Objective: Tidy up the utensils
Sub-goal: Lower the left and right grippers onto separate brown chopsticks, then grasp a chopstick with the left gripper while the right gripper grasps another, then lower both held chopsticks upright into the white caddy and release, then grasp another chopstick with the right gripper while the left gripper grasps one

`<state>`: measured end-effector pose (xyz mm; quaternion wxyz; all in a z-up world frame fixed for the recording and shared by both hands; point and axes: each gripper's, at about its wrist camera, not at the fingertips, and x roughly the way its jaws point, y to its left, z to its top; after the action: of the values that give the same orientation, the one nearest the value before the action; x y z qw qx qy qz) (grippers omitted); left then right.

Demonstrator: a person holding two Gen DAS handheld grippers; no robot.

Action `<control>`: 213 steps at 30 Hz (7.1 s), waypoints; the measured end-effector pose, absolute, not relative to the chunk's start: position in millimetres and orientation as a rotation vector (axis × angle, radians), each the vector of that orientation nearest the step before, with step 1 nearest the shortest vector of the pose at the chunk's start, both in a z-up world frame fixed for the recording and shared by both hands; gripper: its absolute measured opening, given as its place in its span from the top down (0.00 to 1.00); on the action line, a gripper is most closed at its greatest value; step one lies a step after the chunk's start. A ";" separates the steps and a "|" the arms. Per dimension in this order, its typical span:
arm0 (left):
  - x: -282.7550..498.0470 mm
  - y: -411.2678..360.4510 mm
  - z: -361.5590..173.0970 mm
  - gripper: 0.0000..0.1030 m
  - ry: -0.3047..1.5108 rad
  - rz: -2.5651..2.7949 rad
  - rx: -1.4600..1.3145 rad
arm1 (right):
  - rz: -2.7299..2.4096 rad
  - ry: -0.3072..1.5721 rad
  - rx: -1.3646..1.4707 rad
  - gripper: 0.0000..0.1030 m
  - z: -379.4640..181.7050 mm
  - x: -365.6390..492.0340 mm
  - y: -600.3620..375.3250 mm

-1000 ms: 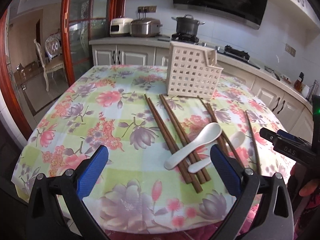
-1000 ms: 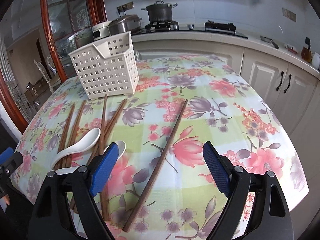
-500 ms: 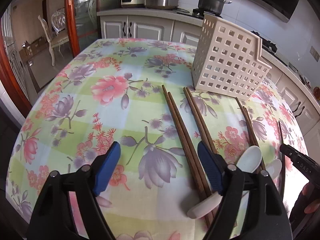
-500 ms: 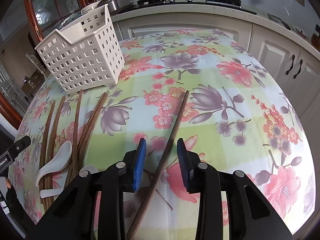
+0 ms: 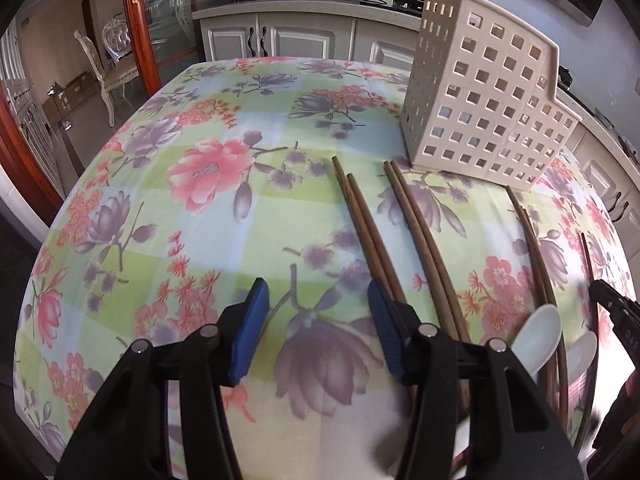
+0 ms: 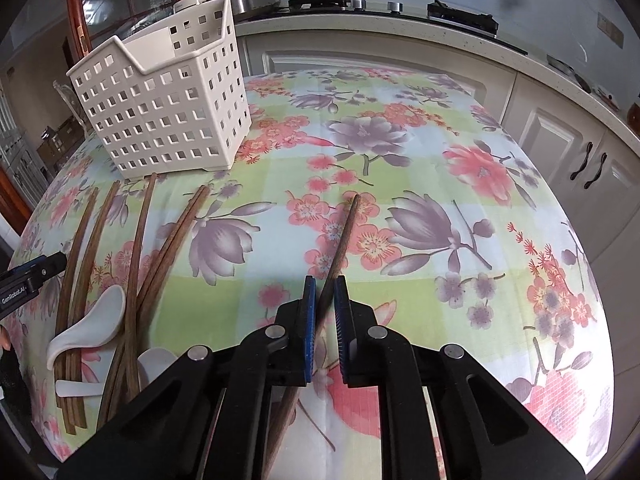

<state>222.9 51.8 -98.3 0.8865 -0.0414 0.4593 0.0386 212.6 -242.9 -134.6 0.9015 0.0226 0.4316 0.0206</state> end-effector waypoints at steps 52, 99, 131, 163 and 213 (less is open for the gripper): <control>177.0 45.4 -17.3 0.93 0.602 -0.061 -0.085 | 0.149 0.580 0.034 0.92 -50.1 169.4 -236.5; 163.0 22.0 81.5 0.94 0.336 -0.101 0.047 | 0.172 0.297 -0.072 0.93 47.3 164.1 -208.9; 264.3 -15.5 171.4 0.94 0.294 -0.175 -0.006 | 0.256 0.279 0.019 0.93 94.2 269.5 -171.3; 233.5 43.9 47.5 0.18 0.456 0.006 -0.071 | 0.288 0.573 0.042 0.65 -22.3 256.5 -193.8; 214.6 36.8 -92.2 0.49 0.876 -0.035 -0.067 | 0.309 0.806 -0.093 0.93 -104.9 220.0 -137.8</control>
<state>214.6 36.8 -92.2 0.9048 -0.0324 0.4242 -0.0169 220.0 -137.8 -104.9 0.9073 -0.0451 0.3904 0.1499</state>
